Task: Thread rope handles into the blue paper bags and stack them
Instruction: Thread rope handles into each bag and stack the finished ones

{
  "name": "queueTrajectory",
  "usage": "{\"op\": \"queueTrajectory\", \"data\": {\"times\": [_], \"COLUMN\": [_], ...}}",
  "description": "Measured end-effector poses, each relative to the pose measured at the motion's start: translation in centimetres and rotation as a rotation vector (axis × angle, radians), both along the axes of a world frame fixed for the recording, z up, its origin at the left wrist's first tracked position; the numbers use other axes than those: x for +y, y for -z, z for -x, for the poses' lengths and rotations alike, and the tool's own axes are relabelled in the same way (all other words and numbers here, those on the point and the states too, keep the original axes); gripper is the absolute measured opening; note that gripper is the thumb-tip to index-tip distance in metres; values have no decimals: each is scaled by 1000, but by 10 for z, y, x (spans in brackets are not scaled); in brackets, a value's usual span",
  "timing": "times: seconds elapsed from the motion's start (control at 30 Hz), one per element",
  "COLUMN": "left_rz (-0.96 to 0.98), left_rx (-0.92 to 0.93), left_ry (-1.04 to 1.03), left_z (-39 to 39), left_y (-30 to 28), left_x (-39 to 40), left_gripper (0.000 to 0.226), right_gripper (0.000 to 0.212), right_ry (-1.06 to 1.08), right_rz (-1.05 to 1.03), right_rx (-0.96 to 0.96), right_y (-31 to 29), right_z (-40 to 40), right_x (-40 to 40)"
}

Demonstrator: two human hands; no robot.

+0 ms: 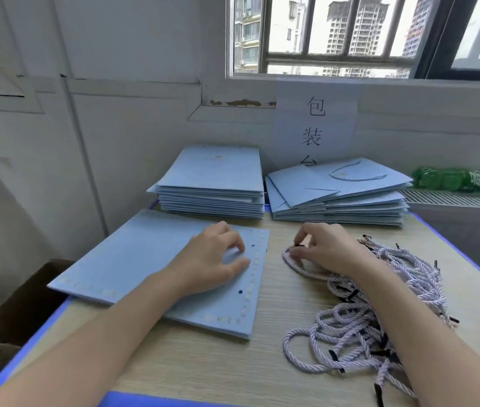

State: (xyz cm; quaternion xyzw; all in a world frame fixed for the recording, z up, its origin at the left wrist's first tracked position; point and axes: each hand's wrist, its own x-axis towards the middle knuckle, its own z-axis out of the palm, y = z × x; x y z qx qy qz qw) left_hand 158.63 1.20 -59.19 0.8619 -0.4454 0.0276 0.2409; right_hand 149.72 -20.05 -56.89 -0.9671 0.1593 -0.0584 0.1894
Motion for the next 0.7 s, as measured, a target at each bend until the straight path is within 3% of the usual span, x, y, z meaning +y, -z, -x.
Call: {"op": "queueTrajectory", "data": {"times": [0.07, 0.17, 0.23, 0.37, 0.5, 0.57, 0.7], "left_rz": [-66, -163, -237, -275, -412, -397, -181], "left_rx": [13, 71, 100, 129, -20, -83, -51], "left_ry": [5, 13, 5, -1, -2, -60, -127], "left_z": [5, 11, 15, 14, 8, 8, 20], "left_y": [-2, -9, -14, -13, -4, 0, -6], "left_x": [4, 9, 10, 8, 13, 20, 23], "left_gripper": [30, 49, 61, 52, 55, 64, 96], "right_gripper": [3, 18, 17, 25, 18, 14, 14], "right_ry": [-49, -108, -110, -53, -67, -105, -235], "right_rz": [-9, -56, -64, 66, 77, 52, -102], "right_rx": [-32, -89, -120, -52, -64, -104, -218], "right_y": [0, -2, -3, -2, 3, 3, -4], "right_z": [-2, -1, 1, 1, -3, -3, 2], "right_x": [6, 13, 19, 30, 37, 38, 42]}}
